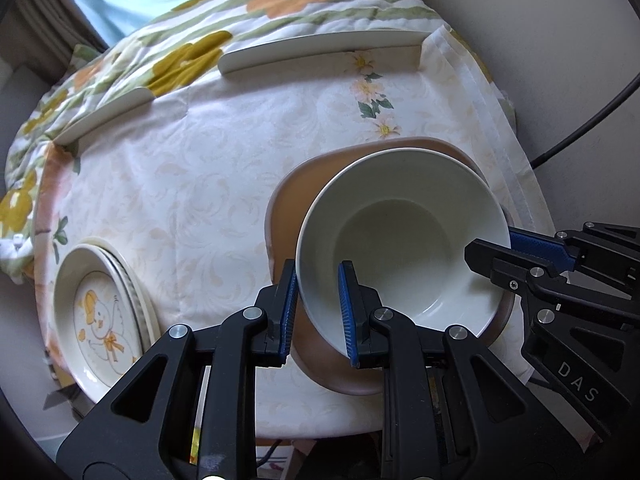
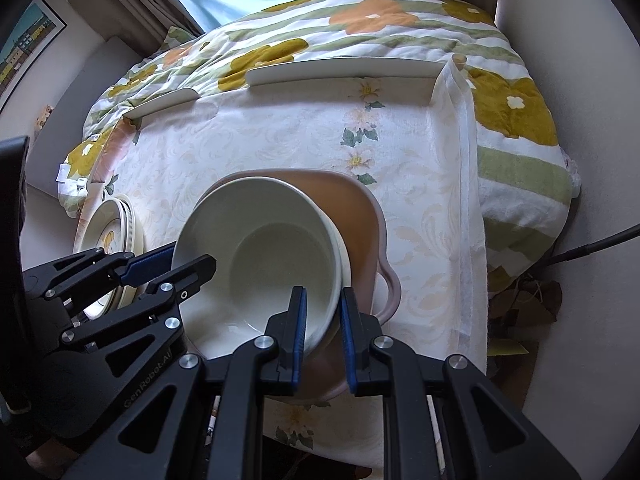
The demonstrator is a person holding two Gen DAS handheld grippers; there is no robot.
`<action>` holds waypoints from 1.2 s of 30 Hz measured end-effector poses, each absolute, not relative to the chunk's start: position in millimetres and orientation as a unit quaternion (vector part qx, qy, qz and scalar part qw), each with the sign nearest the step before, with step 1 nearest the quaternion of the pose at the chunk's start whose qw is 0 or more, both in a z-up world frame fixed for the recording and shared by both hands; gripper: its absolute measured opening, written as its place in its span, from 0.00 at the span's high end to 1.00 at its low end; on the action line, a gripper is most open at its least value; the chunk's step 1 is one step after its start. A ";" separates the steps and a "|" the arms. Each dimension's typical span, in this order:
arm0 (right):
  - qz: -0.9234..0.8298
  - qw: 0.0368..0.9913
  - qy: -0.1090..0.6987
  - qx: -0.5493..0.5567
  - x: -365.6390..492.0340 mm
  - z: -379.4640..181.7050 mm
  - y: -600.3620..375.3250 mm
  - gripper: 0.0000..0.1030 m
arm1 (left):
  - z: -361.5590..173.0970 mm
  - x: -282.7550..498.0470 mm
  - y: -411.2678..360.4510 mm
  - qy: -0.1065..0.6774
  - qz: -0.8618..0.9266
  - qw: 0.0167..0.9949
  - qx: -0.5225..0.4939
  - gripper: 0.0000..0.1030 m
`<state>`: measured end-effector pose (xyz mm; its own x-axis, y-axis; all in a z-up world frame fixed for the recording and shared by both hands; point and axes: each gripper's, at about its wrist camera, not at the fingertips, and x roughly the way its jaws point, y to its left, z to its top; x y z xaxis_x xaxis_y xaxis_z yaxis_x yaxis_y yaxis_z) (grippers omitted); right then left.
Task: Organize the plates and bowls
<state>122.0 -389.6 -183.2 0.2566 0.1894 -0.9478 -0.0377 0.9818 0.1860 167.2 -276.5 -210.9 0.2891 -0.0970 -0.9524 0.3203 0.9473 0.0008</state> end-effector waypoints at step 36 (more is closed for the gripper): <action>0.080 0.810 0.580 -0.037 76.3 -117.6 -408.6 0.07 | -145.4 131.9 -196.8 0.524 -0.160 0.832 0.087 0.00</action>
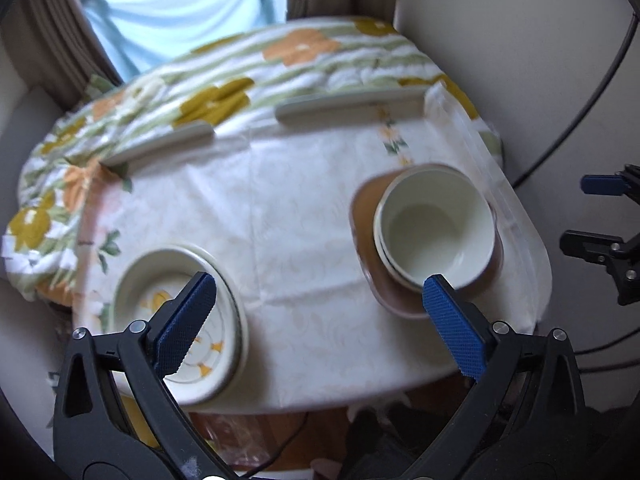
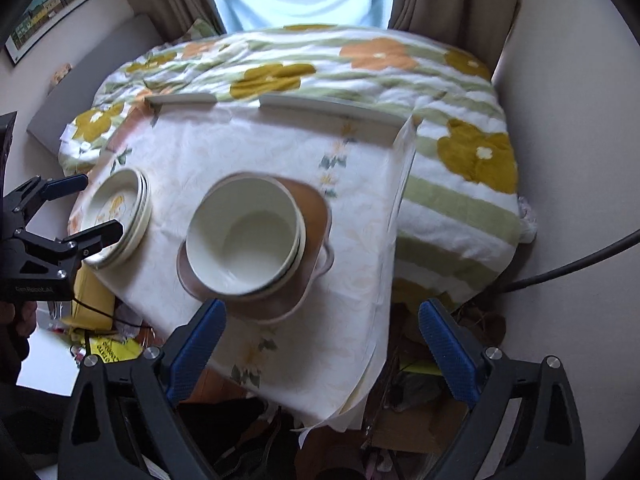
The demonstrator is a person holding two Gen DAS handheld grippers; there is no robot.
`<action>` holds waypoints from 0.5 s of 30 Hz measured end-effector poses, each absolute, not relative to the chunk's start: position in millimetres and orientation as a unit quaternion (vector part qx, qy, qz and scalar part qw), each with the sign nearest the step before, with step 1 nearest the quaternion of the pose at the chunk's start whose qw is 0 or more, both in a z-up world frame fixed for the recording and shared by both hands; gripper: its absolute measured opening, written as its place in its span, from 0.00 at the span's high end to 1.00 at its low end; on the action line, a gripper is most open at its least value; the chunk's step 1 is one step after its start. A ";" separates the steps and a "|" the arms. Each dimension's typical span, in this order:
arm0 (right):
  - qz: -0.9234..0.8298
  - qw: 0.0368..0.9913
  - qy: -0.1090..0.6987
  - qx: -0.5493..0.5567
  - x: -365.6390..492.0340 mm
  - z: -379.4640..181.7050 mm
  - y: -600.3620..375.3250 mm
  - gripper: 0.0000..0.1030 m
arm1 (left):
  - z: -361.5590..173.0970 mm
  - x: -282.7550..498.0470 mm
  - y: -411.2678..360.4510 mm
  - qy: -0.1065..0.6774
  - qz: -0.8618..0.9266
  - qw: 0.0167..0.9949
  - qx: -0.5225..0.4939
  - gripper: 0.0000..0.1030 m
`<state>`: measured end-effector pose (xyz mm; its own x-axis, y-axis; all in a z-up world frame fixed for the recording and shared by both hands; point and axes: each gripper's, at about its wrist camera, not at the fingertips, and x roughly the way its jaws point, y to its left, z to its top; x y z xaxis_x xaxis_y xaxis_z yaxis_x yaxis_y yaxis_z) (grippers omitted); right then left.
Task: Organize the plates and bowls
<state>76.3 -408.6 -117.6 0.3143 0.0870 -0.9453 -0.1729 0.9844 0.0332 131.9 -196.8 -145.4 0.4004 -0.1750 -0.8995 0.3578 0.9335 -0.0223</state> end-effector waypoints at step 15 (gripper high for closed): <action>0.084 0.739 0.668 -0.011 100.9 -190.1 -407.5 0.46 | -224.0 153.4 -219.0 0.631 -0.196 0.745 0.094 0.10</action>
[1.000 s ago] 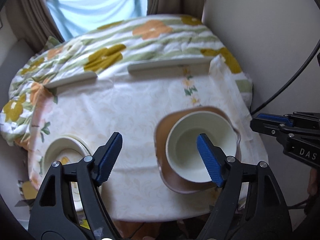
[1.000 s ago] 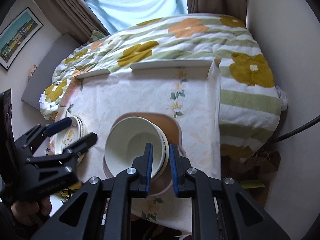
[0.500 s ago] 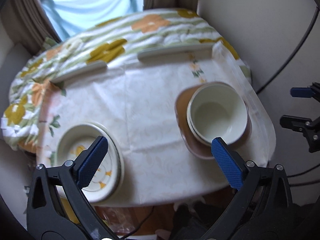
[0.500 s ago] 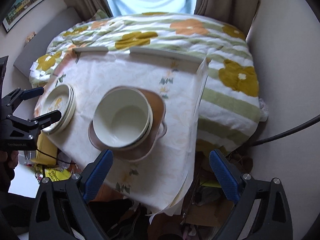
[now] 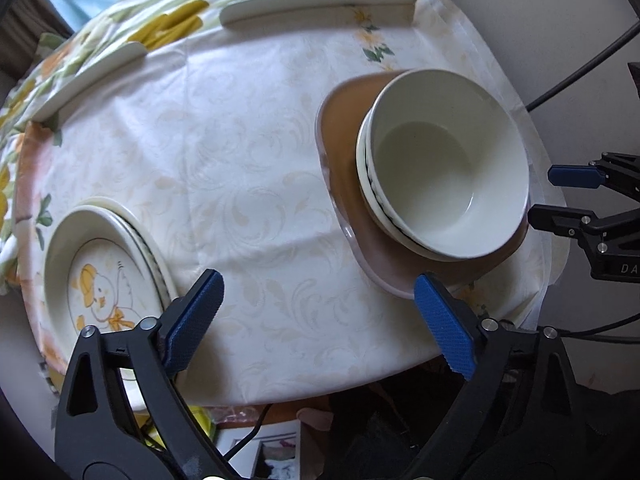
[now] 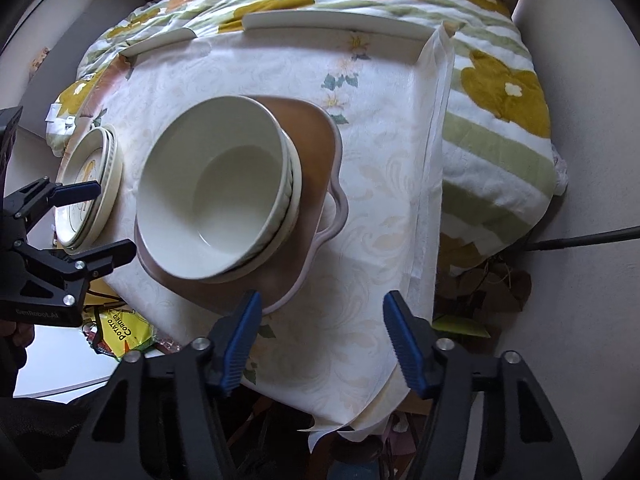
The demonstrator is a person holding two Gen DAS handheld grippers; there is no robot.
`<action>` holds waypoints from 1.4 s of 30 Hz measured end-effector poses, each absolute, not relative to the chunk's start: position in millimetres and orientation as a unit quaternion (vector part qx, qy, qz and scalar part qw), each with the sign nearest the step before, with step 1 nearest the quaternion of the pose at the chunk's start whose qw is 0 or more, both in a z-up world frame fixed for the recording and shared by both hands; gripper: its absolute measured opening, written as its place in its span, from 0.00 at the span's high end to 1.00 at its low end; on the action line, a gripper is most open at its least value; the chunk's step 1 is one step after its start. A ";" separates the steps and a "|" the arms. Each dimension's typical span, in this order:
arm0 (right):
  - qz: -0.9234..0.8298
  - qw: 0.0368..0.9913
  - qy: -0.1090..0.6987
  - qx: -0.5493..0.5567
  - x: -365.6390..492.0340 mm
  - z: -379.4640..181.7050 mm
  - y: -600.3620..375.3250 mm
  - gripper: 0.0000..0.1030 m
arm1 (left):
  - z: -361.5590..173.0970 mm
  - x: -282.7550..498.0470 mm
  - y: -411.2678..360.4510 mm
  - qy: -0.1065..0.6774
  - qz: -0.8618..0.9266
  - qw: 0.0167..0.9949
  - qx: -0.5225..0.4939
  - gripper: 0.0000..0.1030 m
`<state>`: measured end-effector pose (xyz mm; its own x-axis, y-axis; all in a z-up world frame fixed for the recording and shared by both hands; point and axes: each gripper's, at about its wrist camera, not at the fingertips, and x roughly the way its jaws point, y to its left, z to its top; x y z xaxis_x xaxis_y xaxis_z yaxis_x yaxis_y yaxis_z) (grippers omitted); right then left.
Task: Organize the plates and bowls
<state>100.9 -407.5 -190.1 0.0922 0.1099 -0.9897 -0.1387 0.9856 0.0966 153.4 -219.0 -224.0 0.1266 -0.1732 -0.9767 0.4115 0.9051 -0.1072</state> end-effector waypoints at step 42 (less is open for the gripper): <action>0.166 0.780 0.602 -0.034 108.4 -218.1 -386.0 0.80 | -236.3 140.8 -258.0 0.579 -0.240 0.773 0.101 0.86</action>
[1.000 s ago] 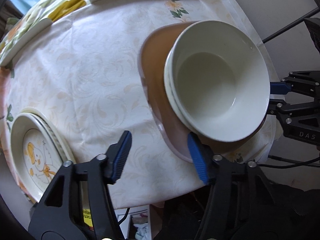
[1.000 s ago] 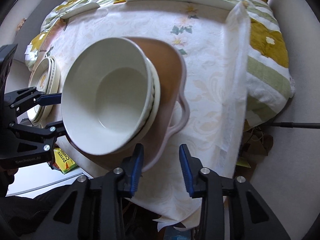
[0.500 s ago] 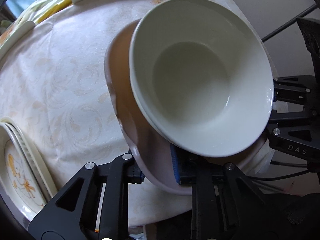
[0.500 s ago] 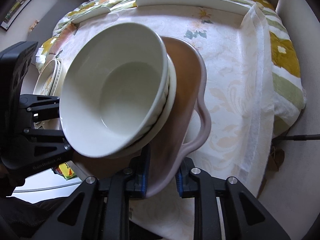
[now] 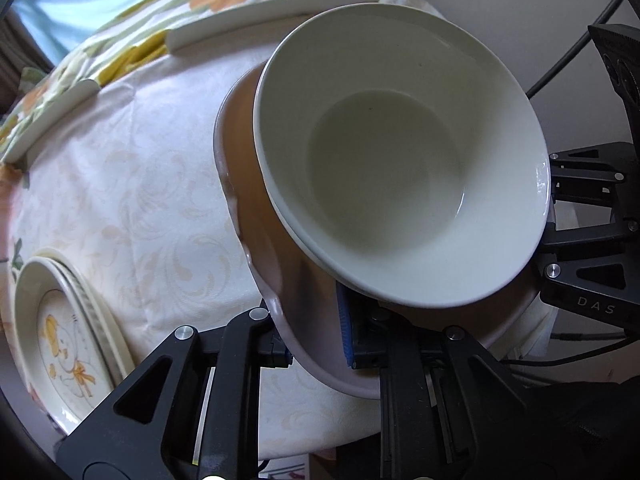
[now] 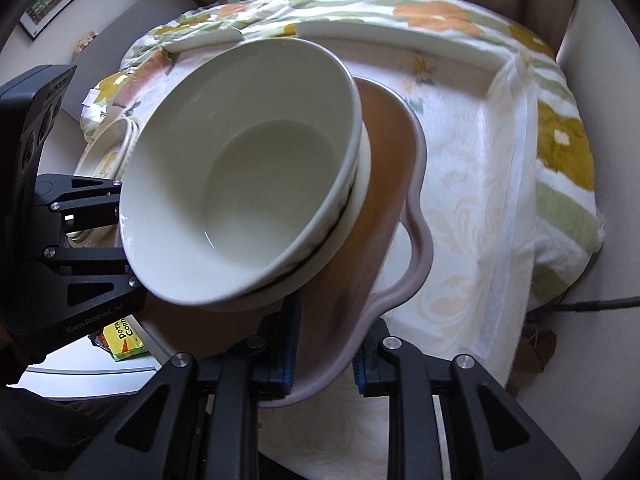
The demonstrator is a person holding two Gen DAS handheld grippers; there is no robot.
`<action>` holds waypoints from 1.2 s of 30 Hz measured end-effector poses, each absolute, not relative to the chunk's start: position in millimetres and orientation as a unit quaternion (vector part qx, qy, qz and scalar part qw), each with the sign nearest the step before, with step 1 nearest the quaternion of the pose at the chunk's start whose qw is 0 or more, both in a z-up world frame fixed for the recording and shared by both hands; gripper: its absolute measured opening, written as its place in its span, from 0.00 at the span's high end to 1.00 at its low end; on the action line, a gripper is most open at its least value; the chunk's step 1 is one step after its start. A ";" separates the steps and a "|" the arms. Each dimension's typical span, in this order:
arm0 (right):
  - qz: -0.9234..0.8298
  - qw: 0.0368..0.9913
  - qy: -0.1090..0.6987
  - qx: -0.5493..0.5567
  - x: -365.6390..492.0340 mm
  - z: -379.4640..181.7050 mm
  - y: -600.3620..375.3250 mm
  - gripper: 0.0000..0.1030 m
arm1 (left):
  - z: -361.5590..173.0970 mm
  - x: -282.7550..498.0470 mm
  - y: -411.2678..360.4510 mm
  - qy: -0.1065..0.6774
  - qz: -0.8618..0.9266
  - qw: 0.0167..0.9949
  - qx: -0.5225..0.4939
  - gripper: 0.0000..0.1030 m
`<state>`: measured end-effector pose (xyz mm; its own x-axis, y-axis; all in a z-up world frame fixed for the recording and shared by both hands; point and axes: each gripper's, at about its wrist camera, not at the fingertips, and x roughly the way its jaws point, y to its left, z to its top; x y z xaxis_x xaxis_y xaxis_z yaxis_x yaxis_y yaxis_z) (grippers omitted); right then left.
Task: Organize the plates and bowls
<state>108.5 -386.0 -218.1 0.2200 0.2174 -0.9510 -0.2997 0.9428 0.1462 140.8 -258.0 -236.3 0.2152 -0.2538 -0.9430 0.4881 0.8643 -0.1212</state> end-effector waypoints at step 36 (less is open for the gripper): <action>0.179 0.783 0.595 -0.042 120.3 -204.1 -106.7 0.80 | -219.3 132.4 26.9 0.595 -0.217 0.769 0.092 0.86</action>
<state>120.3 -106.7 -204.1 0.2285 0.2290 -0.9462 -0.3298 0.9327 0.1460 132.4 26.9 -219.3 0.1990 -0.2237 -0.9541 0.4432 0.8889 -0.1160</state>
